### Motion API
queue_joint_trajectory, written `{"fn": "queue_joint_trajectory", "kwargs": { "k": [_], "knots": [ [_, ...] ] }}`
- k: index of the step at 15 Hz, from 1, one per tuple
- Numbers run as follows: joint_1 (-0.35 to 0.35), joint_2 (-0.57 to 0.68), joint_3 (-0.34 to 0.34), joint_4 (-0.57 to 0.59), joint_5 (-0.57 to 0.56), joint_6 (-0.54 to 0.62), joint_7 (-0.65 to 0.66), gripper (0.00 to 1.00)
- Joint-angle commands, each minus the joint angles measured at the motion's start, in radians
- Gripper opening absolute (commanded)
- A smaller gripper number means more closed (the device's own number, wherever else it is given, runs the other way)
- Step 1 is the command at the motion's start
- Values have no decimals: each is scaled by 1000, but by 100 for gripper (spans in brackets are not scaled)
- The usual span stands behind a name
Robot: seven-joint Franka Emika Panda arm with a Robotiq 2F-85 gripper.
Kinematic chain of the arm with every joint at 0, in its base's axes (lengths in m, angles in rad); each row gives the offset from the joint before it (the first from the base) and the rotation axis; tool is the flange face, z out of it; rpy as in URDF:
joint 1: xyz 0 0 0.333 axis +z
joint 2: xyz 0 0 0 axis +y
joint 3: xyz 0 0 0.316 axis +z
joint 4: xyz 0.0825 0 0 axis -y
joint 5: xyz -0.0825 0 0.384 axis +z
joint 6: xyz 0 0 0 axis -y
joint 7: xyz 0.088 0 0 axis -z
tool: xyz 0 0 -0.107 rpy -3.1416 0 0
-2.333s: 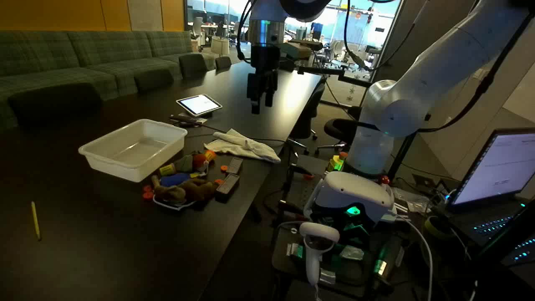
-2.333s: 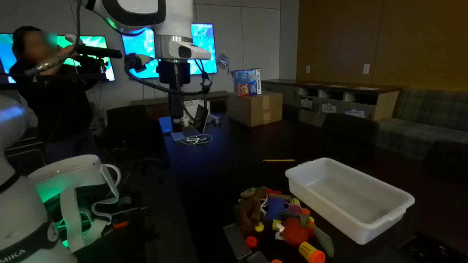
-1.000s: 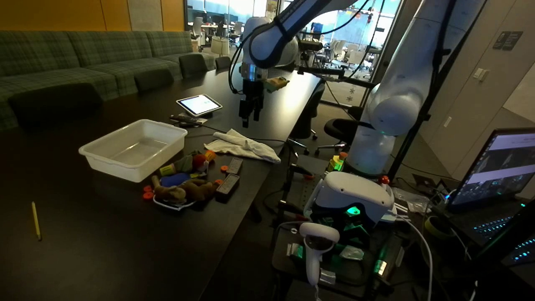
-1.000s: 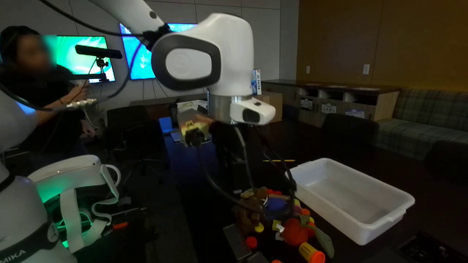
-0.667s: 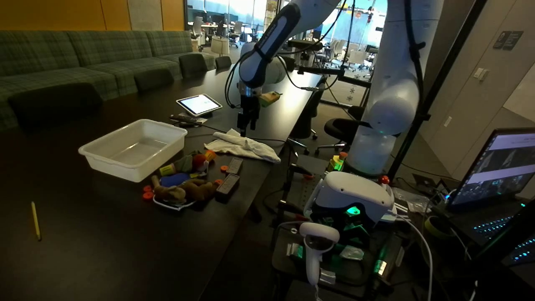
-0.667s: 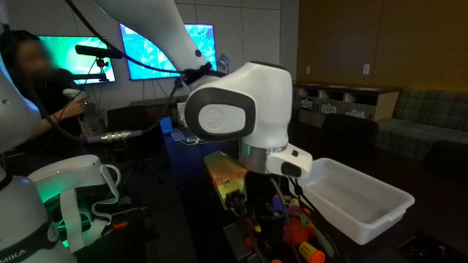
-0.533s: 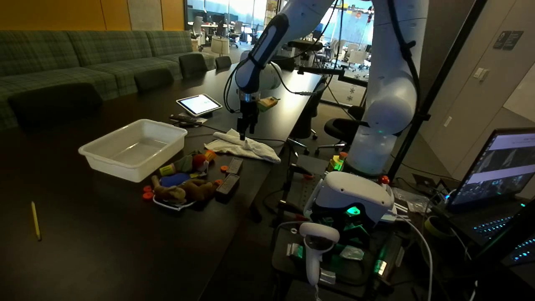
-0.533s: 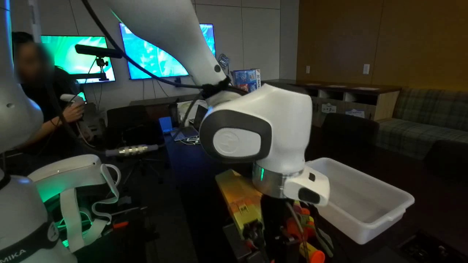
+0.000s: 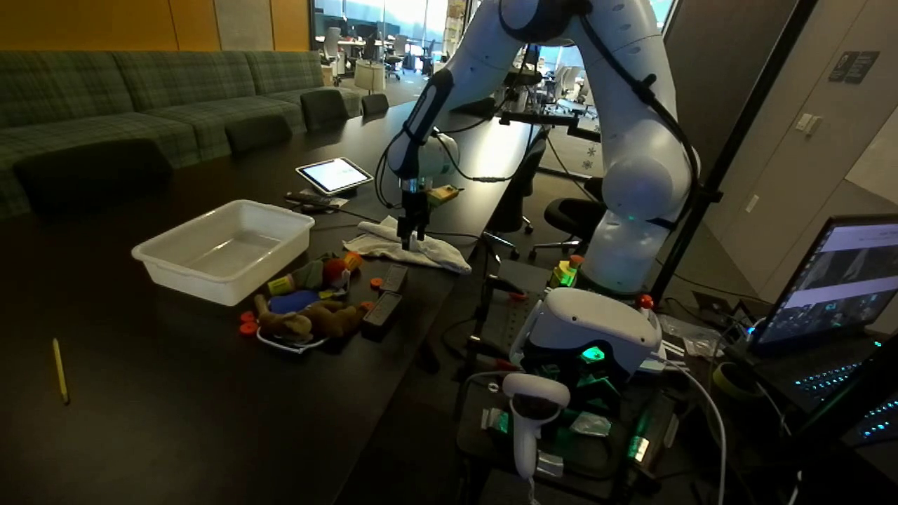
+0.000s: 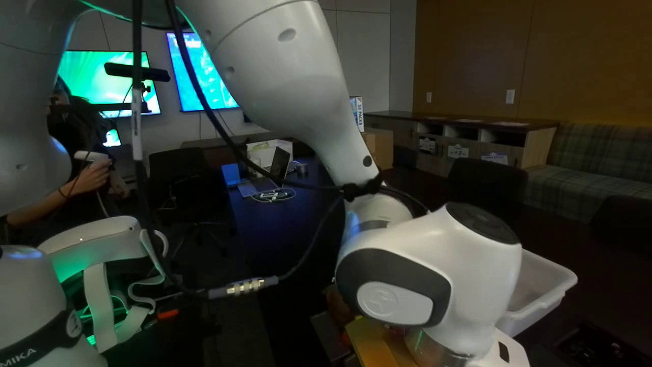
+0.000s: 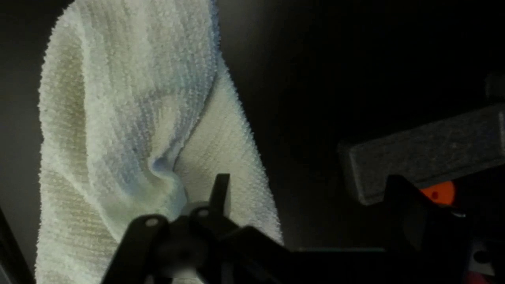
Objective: Pick up the cloth and sweep away the items on the table, then put the cloth in the bowl
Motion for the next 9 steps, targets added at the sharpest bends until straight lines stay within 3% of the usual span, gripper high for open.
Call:
{"fn": "queue_joint_trajectory", "kwargs": {
  "k": [1, 9],
  "knots": [
    [-61, 123, 29, 141, -1, -3, -20, 100],
    [-56, 301, 1, 301, -49, 32, 44, 100]
  ]
}}
